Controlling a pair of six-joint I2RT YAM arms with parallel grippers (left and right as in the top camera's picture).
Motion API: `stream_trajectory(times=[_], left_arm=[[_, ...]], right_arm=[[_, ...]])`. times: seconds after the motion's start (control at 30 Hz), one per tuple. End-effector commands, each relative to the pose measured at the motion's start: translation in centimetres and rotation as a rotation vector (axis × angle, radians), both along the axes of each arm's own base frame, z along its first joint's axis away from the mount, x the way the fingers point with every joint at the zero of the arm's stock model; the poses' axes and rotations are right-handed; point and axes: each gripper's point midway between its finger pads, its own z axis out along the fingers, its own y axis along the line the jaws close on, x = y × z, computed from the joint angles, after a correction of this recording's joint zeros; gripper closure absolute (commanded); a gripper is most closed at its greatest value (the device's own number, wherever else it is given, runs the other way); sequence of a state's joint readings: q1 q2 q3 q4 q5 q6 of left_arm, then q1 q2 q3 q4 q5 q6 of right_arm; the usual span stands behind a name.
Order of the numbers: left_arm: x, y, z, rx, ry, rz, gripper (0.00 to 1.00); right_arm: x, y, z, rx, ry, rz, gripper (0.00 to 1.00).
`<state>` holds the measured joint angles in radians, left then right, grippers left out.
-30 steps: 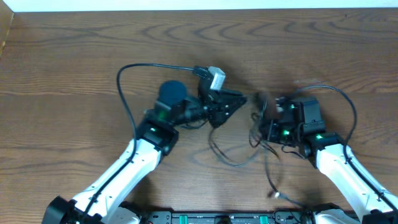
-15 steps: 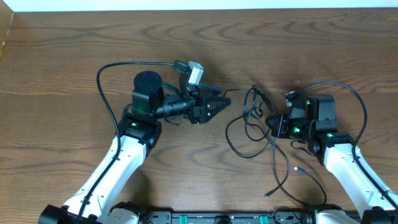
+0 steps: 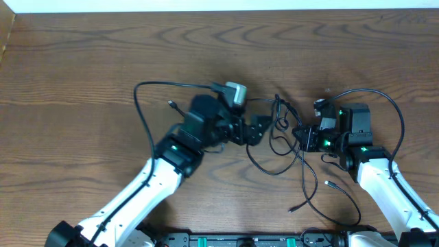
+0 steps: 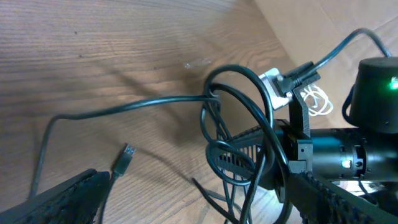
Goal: Untangle cables
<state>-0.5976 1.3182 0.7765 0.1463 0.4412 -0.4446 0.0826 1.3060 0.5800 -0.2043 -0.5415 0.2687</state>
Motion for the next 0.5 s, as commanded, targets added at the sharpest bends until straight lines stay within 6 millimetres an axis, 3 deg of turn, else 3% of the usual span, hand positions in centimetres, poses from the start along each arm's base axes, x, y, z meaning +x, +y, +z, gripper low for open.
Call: stream_trajectory(times=[0.0,0.2,0.33,0.47], left_arm=[[0.6,-0.4,0.3,0.043,-0.048,0.086,0.02],[0.0,-2.2,1.3,-0.019,-0.053,0.072,0.02],[1.1,-1.7,1.8,-0.037,-0.063,0.153,0.02],[1.4,-1.6,0.7,-0.012,-0.048,0.169,0.02]], right_arm=[[0.1,-0.2,0.4,-0.018,-0.029,0.003,0.99],[-0.1,-0.7,-0.4,-0.067,-0.008,-0.017,0.99],[-0.4,0.1,-0.5,-0.086,-0.008,0.008,0.99],[-0.7,1.2,-0.3,-0.085,-0.021,0.045,0.99]])
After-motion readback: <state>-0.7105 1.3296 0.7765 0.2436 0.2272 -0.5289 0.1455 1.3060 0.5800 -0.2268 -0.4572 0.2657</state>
